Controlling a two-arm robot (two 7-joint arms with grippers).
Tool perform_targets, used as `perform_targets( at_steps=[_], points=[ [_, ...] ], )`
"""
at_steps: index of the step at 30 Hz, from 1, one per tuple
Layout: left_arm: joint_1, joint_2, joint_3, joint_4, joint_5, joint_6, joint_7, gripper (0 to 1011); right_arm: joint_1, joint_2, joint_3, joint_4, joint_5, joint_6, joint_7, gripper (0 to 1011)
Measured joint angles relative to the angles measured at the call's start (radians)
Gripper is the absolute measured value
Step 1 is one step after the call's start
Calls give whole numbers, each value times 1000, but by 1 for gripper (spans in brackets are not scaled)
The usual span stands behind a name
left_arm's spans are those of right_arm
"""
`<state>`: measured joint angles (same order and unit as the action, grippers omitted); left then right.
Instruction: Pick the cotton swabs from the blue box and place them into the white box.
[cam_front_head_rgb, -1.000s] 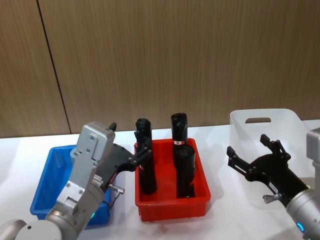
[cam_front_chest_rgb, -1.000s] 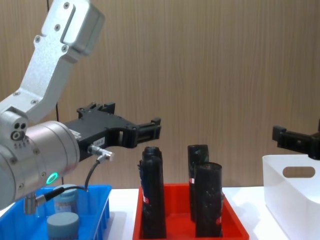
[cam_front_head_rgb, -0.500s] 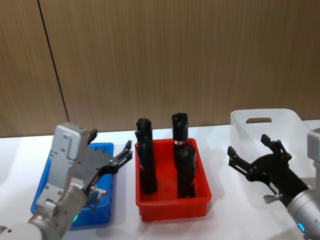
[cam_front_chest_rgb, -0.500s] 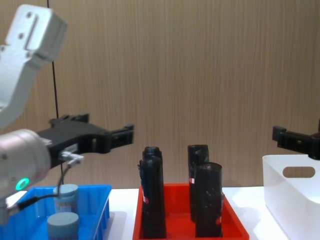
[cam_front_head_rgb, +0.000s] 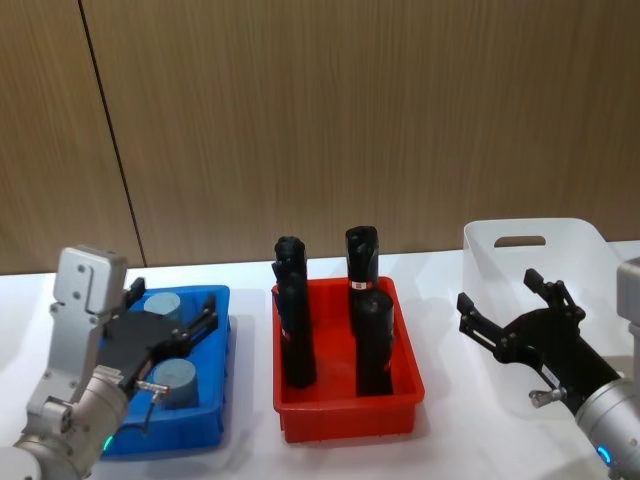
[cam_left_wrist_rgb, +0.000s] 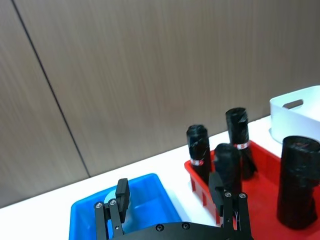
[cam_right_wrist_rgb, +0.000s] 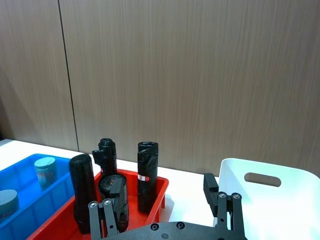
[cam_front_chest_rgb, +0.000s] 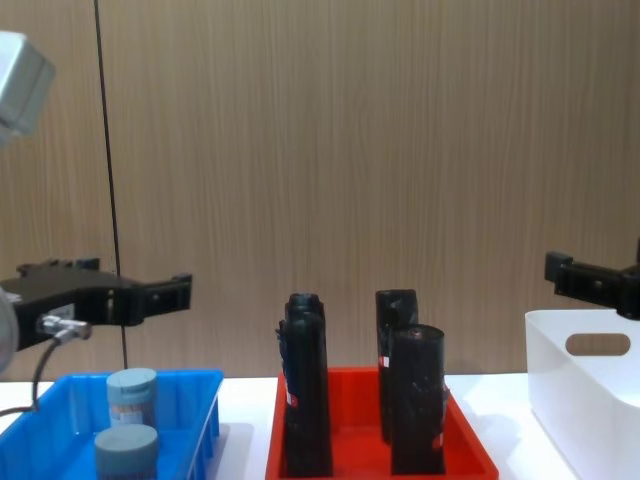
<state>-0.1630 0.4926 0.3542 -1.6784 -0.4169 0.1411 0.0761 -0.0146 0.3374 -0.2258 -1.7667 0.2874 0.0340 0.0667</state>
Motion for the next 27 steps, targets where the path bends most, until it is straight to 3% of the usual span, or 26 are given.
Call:
perform_targets(
  at_steps=[14,27],
  points=[
    [7,18,-27,-13,-65,130,20,1004,0,0,0,0,0,0,0,1002],
    [-24,-9,-34,43,-110,223,5,1004,0,0,0,0,0,0,0,1001]
  ],
)
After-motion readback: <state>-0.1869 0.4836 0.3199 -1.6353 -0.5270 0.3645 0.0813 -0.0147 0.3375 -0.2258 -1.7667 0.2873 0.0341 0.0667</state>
